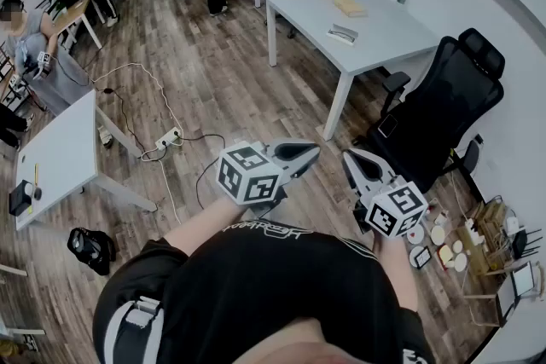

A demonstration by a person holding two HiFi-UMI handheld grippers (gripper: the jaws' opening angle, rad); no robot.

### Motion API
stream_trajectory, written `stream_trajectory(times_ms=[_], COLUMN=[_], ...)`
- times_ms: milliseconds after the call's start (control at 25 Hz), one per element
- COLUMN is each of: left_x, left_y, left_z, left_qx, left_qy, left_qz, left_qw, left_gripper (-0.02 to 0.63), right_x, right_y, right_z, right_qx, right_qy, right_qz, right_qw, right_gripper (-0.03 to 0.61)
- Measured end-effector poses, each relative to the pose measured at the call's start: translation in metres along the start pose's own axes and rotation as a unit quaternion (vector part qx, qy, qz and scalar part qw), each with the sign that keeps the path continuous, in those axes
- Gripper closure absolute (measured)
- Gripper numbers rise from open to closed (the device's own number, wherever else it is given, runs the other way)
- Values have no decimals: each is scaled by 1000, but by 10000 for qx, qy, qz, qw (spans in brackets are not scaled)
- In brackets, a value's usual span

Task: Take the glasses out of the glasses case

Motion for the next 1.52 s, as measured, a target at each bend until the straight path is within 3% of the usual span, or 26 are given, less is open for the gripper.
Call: stream_trajectory(times_ms=[400, 960, 1280, 1520], left_x=[-4, -1, 27, 82], left_y=[-5, -10, -20, -44], left_z=[-4, -17, -14, -5], left_qx=[53, 73, -14, -68], left_qy=[6, 150, 246, 315], left_qz=[-31, -72, -60, 95], left_qw=[10000, 9998, 9997, 9994], left_gripper=[606, 606, 606, 606], right_x=[0, -6, -22, -67], right_y=[4, 15, -8, -47], right_z=[-7, -21, -23, -28], right_qx=[86, 25, 94, 170], right_qy=[34, -293, -244, -327], right_qz=[-26, -136, -72, -84], right_qw=[10000, 9995, 9996, 9993], right_gripper=[571, 569, 570, 571])
Point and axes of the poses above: the fingertips, and each gripper's own axes: y backward along the fingers, x to its left, z out of its top, the point moved 1 cm from there along y, backward along the fingers, and after that the axes turned 2 degrees about z, right-handed, at the moved point
